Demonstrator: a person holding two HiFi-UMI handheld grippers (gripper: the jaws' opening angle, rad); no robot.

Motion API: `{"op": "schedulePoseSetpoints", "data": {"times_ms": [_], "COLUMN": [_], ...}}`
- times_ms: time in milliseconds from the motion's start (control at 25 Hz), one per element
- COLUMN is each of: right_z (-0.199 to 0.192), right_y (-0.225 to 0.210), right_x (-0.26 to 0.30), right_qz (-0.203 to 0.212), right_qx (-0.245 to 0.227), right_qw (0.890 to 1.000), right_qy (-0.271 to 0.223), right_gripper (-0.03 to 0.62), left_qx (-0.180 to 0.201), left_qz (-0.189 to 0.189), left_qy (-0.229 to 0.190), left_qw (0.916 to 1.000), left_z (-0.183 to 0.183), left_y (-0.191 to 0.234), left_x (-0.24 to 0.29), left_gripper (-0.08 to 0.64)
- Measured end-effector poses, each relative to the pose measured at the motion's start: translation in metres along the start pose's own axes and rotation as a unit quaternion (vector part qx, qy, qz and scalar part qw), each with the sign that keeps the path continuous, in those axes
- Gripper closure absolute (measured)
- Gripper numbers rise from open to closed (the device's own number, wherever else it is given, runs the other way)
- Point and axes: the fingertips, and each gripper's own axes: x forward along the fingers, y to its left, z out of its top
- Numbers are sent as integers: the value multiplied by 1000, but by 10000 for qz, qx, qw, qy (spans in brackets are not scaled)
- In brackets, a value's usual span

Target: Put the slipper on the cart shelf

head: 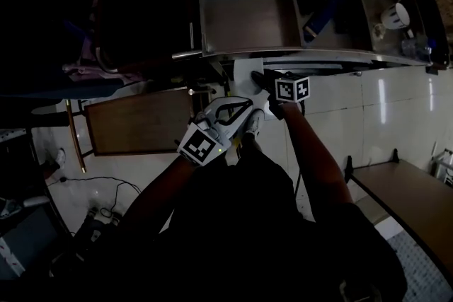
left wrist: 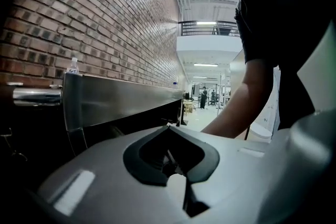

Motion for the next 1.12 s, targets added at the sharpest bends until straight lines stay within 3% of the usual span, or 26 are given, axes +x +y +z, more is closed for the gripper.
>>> {"op": "schedulePoseSetpoints", "data": {"times_ms": [400, 680, 880, 1000, 1120], "right_z": [58, 79, 92, 99, 104], "right_y": [-14, -18, -21, -26, -34], "right_x": [14, 14, 16, 15, 11], "right_qz": [-214, -695, -736, -888, -1243], "right_qx": [-646, -1461, -1495, -1668, -1940], "right_qw": [9943, 9762, 9717, 9670, 9578], "right_qy": [-816, -1442, -1673, -1710, -1716], "right_gripper": [525, 509, 507, 485, 408], "left_qx": [-81, -220, -283, -252, -267], "left_qz": [160, 287, 357, 345, 354], "left_qy": [78, 131, 153, 171, 165], "left_qw": [9998, 9993, 9988, 9989, 9989], "left_z": [-9, -18, -21, -23, -25], "left_y": [10, 11, 18, 17, 15], "left_x": [13, 15, 16, 18, 17], "left_gripper": [558, 558, 558, 558, 558]}}
